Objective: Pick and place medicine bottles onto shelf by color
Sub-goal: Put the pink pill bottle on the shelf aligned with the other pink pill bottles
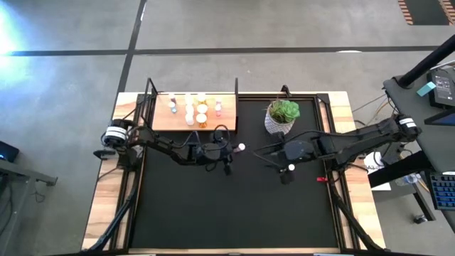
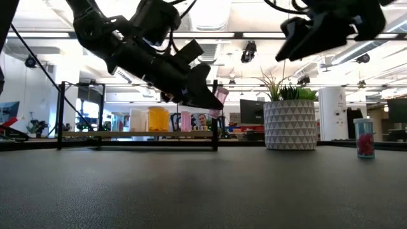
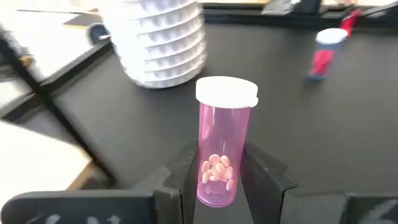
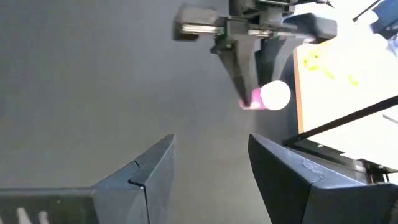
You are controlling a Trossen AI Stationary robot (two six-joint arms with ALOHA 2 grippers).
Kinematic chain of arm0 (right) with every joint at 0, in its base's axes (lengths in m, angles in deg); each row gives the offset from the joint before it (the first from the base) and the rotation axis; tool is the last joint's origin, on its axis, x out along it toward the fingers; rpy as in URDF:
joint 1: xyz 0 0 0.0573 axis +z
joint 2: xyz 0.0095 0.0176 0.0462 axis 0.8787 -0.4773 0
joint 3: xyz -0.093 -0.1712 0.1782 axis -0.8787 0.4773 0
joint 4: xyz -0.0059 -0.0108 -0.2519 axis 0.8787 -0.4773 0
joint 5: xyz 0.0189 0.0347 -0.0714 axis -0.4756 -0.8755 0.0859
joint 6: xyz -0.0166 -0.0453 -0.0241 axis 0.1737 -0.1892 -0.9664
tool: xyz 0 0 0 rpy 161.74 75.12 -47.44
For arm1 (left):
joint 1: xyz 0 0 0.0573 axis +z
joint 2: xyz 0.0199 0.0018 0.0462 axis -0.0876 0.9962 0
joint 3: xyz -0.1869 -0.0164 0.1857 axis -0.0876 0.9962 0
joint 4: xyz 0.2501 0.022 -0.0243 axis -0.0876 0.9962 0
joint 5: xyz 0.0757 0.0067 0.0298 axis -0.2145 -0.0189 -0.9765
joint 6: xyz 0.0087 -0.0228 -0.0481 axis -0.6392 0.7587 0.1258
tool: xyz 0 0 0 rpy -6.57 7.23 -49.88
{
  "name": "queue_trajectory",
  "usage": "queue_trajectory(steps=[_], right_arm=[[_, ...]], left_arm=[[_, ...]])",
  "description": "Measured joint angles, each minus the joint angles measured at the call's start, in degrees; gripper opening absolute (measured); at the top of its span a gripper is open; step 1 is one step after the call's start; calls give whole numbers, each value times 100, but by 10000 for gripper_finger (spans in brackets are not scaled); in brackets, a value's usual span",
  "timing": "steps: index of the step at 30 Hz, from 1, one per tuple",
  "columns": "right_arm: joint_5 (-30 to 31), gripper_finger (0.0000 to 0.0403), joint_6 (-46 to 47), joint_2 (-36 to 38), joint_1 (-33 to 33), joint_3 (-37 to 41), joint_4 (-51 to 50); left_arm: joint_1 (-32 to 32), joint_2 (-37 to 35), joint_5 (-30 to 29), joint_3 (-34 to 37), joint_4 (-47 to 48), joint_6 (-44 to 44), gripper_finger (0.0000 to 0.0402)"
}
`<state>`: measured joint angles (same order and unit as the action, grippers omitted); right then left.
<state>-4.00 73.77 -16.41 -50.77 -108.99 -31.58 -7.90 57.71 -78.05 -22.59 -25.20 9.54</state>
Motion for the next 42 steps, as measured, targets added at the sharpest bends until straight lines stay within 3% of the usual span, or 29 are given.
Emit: queue_trajectory(steps=[9, 13, 20, 30, 37, 42], right_arm=[[2, 194, 129, 923, 0, 1257, 872], [2, 194, 118, 1301, 0, 1778, 1428], [52, 194, -33, 1836, 0, 2499, 2443], [242, 194, 185, 2176, -2, 3075, 2799], [266, 194, 519, 2138, -2, 3210, 2803], [267, 194, 495, 2136, -2, 3221, 2798]], left_arm=[[162, -870, -839, 898, -188, 136, 87], [166, -1076, -1397, 1492, -1182, 275, 87], [192, -650, -2133, 2247, -3243, 230, 87], [255, 560, -2365, 1943, -4458, 247, 87], [281, 1259, -3465, 1612, -4639, 620, 87], [342, 1561, -3505, 1310, -4704, 807, 87]])
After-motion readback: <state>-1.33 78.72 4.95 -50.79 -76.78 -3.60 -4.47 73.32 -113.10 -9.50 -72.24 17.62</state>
